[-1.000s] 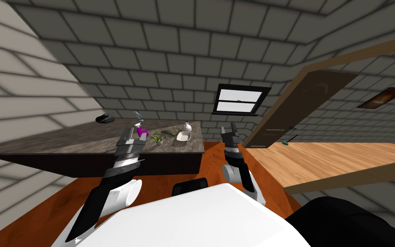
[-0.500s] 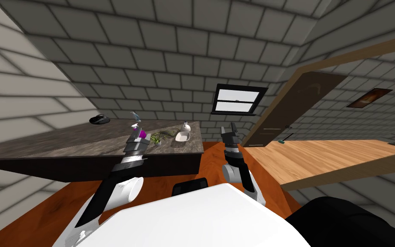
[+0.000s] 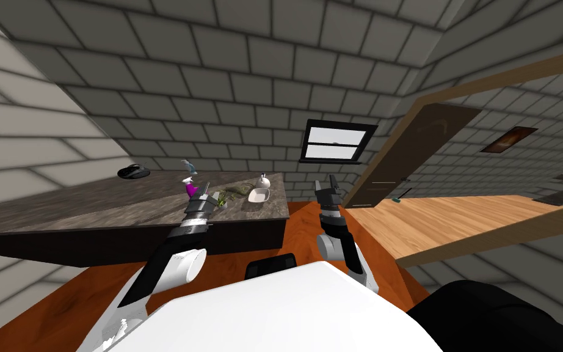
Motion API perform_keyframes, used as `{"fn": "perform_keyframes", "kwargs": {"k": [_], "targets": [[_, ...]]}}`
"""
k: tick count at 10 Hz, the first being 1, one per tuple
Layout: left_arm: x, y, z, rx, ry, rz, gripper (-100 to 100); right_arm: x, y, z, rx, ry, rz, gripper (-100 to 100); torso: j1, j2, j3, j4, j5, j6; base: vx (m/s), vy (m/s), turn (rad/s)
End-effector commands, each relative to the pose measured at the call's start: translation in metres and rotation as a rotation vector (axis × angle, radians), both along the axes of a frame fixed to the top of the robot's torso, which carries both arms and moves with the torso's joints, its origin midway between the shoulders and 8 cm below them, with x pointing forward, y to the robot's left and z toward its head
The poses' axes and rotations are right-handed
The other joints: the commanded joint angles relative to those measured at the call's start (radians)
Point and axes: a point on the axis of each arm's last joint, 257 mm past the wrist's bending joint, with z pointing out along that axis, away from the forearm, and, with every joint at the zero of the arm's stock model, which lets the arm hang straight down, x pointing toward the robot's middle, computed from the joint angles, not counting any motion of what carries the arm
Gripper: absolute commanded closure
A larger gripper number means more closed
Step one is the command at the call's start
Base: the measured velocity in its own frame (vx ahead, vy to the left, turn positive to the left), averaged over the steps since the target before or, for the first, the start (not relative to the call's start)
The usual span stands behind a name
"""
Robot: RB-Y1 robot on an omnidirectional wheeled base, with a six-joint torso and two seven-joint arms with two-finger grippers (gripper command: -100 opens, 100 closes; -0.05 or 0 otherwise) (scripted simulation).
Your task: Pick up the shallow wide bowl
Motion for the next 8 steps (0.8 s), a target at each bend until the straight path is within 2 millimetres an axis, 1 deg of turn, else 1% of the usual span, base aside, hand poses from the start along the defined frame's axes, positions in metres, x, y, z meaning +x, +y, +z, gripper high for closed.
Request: {"fn": "perform_keyframes", "kwargs": {"k": [1,6,7,8], "targets": [[0.009,-0.001,-0.010,-0.007,0.043,-0.006,-100,0.000,0.000,0.000,0.000,0.000,0.000,0,0.000,0.000,0.000,0.000,0.000,0.000,0.012,-0.003,-0.078],[0.023,-0.003,-0.032,-0.021,0.141,-0.008,-100,0.000,0.000,0.000,0.000,0.000,0.000,0,0.000,0.000,0.000,0.000,0.000,0.000,0.009,-0.002,-0.036],[0.029,-0.004,-0.039,-0.026,0.171,-0.010,-100,0.000,0.000,0.000,0.000,0.000,0.000,0,0.000,0.000,0.000,0.000,0.000,0.000,0.012,-0.003,-0.060],[0.029,-0.003,-0.041,-0.027,0.182,-0.009,-100,0.000,0.000,0.000,0.000,0.000,0.000,0,0.000,0.000,0.000,0.000,0.000,0.000,0.009,-0.002,-0.031]]}}
